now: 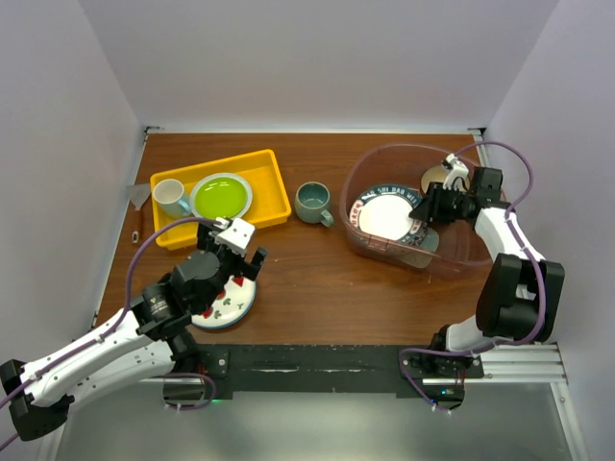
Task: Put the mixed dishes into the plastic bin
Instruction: Place the plate in the plastic bin.
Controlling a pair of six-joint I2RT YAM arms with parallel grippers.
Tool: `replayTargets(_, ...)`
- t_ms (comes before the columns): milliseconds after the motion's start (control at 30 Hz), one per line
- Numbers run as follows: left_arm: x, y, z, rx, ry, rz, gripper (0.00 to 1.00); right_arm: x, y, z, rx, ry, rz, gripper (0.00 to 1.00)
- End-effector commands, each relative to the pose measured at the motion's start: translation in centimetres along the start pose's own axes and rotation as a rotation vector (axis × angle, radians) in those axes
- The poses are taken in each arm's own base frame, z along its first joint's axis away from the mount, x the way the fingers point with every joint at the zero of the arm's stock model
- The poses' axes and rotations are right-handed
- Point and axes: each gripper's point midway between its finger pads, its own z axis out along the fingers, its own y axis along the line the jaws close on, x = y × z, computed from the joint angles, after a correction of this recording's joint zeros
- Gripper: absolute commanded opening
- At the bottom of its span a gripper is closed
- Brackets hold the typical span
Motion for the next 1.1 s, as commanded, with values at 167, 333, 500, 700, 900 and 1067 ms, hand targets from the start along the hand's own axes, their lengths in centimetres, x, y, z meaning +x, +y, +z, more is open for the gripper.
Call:
replayTargets(167, -0.7, 0.2, 0.1, -0.009, -0.033, -0.029, 1.0, -2.0, -0.4, -0.5, 0.047, -0.024, -0.075, 0.53)
replayTargets(333, -0.7, 0.2, 0.1, -0.011, -0.034, -0.03, 1.0, -1.8, -0.7, -0.6, 0.063, -0.006, -0.083, 0.61)
replayTargets(500, -0.7, 0.2, 0.1, -0.009, -0.034, -0.03, 1.0, -1.6, -0.8, -0.6, 0.073, 0.007, -0.096, 0.64)
replayTargets(700, -0.7, 0.2, 0.1, -0.009, -0.034, -0.03, 1.0, -1.5, -1.1, -0.8, 0.088, 0.019, -0.108, 0.69)
replayTargets(900, -0.7, 0.2, 0.1, -0.007, -0.033, -0.031, 1.0, -2.2, -0.2, -1.9, 0.076, -0.007, -0.162, 0.74)
replayTargets(1067, -0.6, 0.2, 0.2, -0.009, -0.032, -0.03, 1.0, -2.6, 1.2, -3.0, 0.04, -0.035, -0.214, 0.78)
